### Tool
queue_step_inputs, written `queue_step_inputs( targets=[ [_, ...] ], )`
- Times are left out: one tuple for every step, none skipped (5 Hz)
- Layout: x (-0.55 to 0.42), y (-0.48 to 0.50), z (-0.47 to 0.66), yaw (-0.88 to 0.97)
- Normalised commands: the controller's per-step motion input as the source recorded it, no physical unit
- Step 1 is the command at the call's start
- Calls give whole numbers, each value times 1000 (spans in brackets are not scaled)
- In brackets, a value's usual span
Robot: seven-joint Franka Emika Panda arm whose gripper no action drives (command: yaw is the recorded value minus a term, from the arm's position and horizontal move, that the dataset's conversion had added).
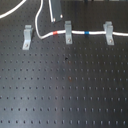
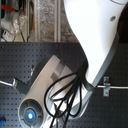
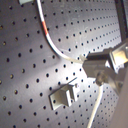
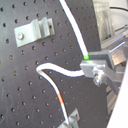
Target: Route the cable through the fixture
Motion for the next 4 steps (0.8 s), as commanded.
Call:
queue_step_inputs(
  targets=[
    [-23,-12,0,0],
    [41,-20,1,-14],
    [-1,0,111,0],
    [-256,122,380,220]
  ],
)
